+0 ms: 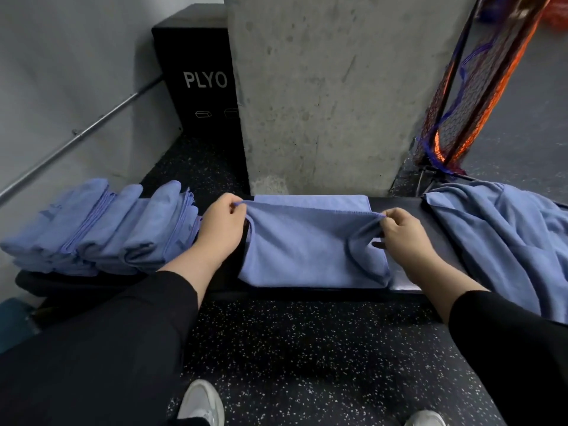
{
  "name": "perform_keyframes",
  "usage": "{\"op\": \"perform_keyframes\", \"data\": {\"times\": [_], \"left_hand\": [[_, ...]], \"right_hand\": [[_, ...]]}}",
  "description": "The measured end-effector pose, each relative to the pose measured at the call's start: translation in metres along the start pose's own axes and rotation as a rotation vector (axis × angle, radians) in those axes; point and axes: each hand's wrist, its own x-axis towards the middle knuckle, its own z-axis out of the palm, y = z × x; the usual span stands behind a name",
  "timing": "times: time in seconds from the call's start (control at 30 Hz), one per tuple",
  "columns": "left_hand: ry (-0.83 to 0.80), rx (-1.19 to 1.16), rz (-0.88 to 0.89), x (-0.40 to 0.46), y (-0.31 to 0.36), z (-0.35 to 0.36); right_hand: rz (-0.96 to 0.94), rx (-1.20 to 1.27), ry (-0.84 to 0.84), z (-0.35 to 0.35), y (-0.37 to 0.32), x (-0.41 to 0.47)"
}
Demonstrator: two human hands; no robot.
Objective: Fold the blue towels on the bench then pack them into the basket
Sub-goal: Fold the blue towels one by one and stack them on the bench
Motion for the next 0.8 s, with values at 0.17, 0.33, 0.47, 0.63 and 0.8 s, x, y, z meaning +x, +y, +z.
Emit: {"op": "perform_keyframes", "data": {"times": [0.17, 0.33, 0.47, 0.63, 0.8], "left_hand": [[-0.194, 0.258, 0.089, 0.016, -0.015, 0.021], [-0.321, 0.469, 0.164, 0.014, -0.018, 0.030], [-0.379, 0.559, 0.162, 0.004, -0.005, 0.023], [-0.572, 0.547, 0.155, -0.014, -0.005, 0.003], [-0.680, 0.593, 0.207, -0.037, 0.000, -0.012]], "right_hand": [[-0.062, -0.390, -0.040, 0.012, 0.009, 0.018], [-0.161, -0.581, -0.099, 0.018, 0.010, 0.016], [-0.170, -0.647, -0.133, 0.006, 0.005, 0.007], [-0.114, -0.757, -0.252, -0.016, -0.003, -0.015], [-0.063, -0.799, -0.406, -0.037, -0.008, -0.036]]}}
